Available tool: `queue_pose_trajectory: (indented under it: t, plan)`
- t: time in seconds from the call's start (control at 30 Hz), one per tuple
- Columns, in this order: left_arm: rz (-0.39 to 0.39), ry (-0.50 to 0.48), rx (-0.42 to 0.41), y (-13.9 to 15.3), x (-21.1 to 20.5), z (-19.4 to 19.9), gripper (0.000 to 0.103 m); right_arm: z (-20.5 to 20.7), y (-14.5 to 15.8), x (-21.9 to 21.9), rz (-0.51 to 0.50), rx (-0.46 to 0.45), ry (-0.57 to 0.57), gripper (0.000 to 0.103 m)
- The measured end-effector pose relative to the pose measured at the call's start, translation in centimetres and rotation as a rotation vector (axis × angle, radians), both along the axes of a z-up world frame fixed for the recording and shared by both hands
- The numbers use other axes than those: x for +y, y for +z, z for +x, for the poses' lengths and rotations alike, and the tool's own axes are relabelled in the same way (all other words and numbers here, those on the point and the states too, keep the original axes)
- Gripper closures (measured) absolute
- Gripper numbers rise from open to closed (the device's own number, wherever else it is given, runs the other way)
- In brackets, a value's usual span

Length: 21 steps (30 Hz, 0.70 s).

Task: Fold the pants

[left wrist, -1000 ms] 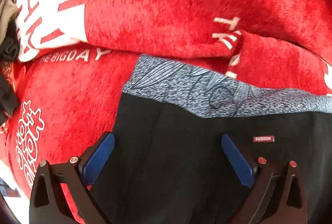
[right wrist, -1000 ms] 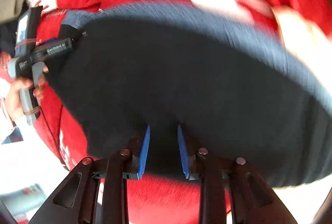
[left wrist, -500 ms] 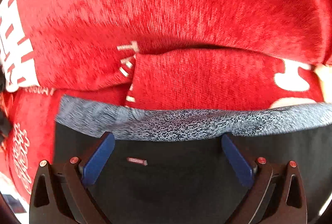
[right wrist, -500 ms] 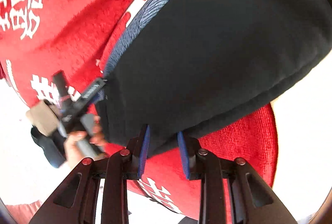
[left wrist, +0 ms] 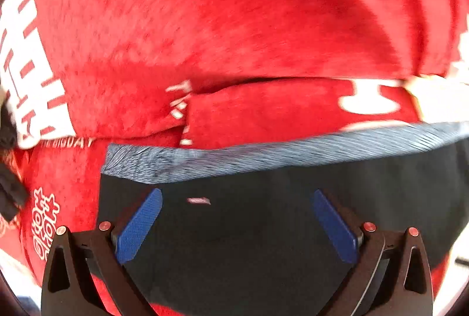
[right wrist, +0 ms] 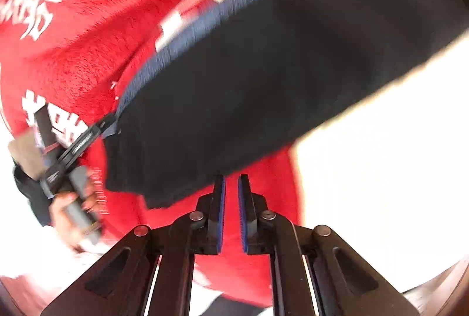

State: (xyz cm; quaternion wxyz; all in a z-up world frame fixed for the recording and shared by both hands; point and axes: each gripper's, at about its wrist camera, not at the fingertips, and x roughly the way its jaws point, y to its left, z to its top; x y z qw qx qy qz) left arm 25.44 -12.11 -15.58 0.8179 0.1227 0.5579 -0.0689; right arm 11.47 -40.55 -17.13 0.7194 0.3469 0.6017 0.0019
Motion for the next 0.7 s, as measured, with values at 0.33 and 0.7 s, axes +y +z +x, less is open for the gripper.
queue_pose_trajectory:
  t: [0.33,0.7]
  plan:
    - [-0.028,0.138,0.096,-5.0,-5.7,2.2,0.0,2.5,-1.5,-8.7,-0.282,0.041,0.0,0.064]
    - [0.097,-0.037,0.125,2.5,-5.7,-6.9,0.0,-5.1,1.5,-10.4,-0.186,0.133,-0.075,0.035]
